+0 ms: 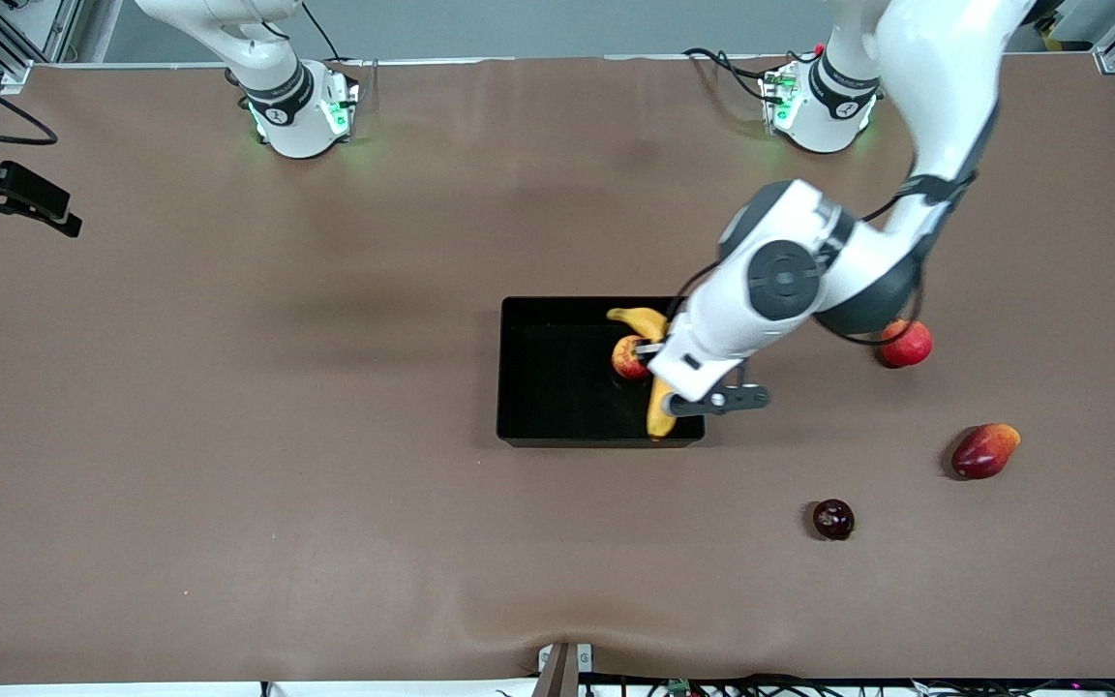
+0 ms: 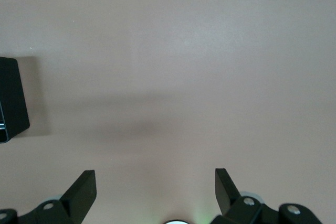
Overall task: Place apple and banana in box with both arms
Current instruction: 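Carry the banana over the black tray with the left gripper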
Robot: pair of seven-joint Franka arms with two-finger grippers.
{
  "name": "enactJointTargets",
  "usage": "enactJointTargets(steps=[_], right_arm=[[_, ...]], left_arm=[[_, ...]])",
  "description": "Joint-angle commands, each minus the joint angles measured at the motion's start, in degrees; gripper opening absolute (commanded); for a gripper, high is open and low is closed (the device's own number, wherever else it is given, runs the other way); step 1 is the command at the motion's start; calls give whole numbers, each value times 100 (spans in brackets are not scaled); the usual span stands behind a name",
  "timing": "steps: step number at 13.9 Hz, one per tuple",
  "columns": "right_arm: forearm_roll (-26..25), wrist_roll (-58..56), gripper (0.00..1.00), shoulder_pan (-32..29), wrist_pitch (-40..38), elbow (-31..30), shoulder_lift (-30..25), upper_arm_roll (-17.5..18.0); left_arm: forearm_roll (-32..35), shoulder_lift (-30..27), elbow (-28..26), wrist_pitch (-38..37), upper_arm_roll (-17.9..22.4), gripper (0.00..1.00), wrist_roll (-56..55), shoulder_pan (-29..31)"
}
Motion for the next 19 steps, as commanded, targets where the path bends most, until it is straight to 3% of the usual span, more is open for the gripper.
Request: enactJointTargets(steps=[1,6,10,16,17,18,19], right_arm=[[-3,-74,100,-25,12,112,137,-39],[15,-83,100,-70,12,112,137,-30],[-3,-92,100,-96,30,130,137,-30],[6,-92,100,-87,21,165,137,-30],[6,-92,100,-96,21,156,137,-30],[6,-92,100,-96,21,156,137,-30],[6,-92,100,-96,21,156,137,-30]], left_arm=[[234,385,352,180,178,0,-901,-495],[217,763,369,795,1020,0,-1598,-1593],[225,1255,676,1087,1285,0,-1880,-2060],[217,1712,694,1789,1768,1,-1933,-2570],[225,1756,686,1834,1778,13,-1924,-2580],[225,1766,677,1834,1778,37,-1898,-2571],[269,1766,668,1834,1813,99,-1863,-2571]])
